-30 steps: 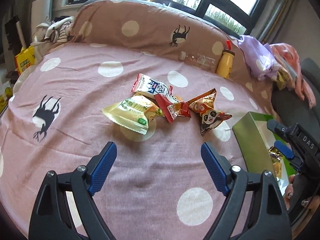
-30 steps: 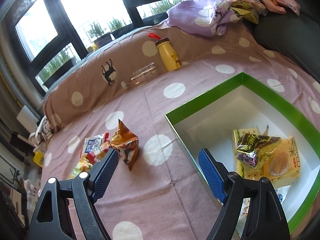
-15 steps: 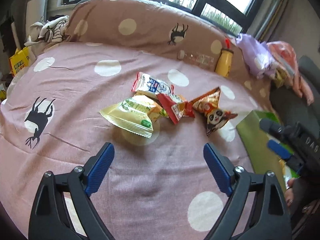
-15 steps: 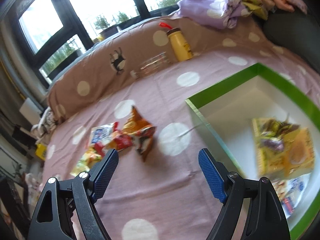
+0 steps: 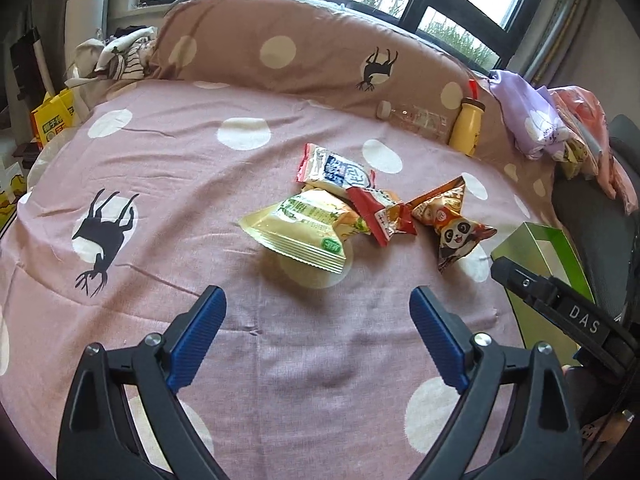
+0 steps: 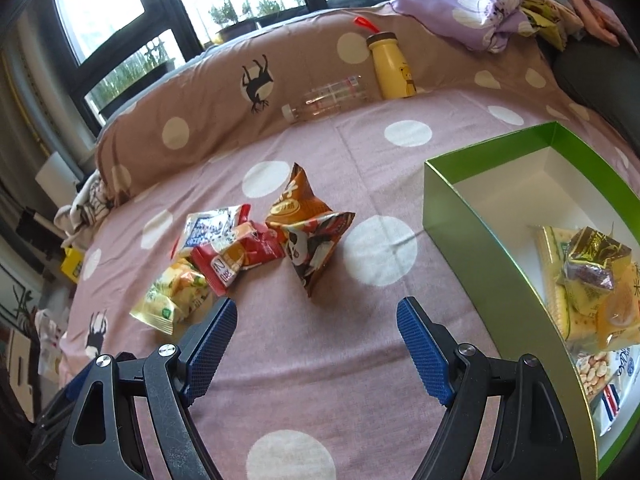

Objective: Organize snacks
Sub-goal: 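Move the right gripper back to the white red-edged snack pack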

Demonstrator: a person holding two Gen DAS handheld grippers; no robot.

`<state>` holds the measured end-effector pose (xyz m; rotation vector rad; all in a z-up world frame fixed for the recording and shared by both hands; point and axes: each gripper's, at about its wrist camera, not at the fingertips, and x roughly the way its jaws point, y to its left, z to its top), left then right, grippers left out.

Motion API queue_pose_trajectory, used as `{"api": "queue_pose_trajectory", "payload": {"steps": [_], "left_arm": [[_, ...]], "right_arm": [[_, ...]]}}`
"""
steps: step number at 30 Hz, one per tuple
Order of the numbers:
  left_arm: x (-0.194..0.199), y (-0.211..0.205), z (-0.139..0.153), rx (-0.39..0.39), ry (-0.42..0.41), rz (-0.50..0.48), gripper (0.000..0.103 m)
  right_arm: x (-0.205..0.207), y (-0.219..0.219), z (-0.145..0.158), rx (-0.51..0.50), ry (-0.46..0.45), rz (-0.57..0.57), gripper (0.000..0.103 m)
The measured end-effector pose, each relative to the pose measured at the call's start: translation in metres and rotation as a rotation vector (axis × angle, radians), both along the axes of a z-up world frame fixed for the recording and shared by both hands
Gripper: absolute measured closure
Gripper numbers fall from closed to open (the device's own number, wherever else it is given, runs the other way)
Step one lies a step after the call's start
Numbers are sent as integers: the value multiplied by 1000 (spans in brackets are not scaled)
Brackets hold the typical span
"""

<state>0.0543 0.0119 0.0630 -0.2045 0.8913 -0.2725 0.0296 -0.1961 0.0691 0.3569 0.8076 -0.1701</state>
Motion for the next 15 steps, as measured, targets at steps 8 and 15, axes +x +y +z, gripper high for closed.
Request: {"api": "queue_pose_trajectory", "payload": {"steps": [8, 15], "left_arm": [[8, 15, -11, 22, 102, 46, 5], [14, 24, -18, 38, 155, 81, 5]], "right_arm": [[9, 3, 6, 93, 34, 48, 21], [64, 32, 22, 50, 103, 144, 21]]}}
